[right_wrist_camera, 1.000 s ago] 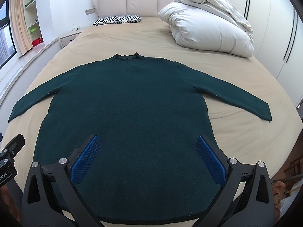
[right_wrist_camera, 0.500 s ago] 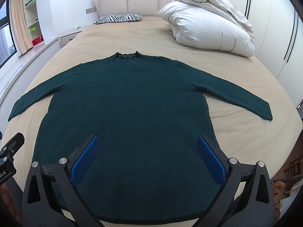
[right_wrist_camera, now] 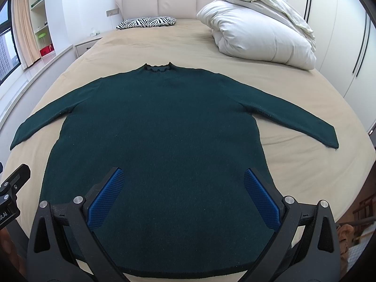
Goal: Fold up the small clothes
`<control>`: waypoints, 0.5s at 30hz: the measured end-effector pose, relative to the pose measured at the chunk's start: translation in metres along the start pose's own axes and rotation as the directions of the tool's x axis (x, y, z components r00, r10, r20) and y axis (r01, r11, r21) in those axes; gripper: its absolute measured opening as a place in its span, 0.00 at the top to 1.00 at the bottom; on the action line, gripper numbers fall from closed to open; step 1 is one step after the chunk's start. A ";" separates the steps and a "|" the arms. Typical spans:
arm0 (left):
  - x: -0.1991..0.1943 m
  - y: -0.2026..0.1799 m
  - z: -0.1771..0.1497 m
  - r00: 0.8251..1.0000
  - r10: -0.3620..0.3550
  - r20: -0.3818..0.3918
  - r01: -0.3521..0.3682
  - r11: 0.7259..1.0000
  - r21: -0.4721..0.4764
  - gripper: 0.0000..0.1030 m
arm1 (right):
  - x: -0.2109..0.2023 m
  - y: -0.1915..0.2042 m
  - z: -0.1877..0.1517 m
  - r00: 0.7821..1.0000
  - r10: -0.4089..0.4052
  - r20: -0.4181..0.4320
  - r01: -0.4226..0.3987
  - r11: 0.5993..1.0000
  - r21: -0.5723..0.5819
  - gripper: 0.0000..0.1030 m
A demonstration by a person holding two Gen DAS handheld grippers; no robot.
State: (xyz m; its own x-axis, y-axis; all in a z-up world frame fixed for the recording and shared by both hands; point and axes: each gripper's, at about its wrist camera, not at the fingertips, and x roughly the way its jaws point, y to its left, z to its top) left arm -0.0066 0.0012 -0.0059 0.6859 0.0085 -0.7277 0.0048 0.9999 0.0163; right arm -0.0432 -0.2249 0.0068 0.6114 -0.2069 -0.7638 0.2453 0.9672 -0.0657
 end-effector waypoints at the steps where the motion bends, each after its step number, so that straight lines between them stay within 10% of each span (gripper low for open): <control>1: 0.000 0.000 -0.001 1.000 0.000 0.000 0.000 1.000 0.001 0.00 | 0.000 0.000 0.000 1.000 0.000 0.000 0.000 1.000 0.000 0.00; 15: 0.002 0.003 -0.007 1.000 0.001 -0.010 -0.001 1.000 0.005 0.00 | 0.009 -0.001 -0.005 1.000 0.004 -0.014 -0.004 1.000 0.003 0.00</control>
State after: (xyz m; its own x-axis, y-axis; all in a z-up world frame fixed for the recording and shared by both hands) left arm -0.0105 0.0039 -0.0125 0.6783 0.0100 -0.7347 0.0078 0.9998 0.0208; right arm -0.0421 -0.2273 -0.0035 0.6020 -0.2011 -0.7728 0.2453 0.9676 -0.0607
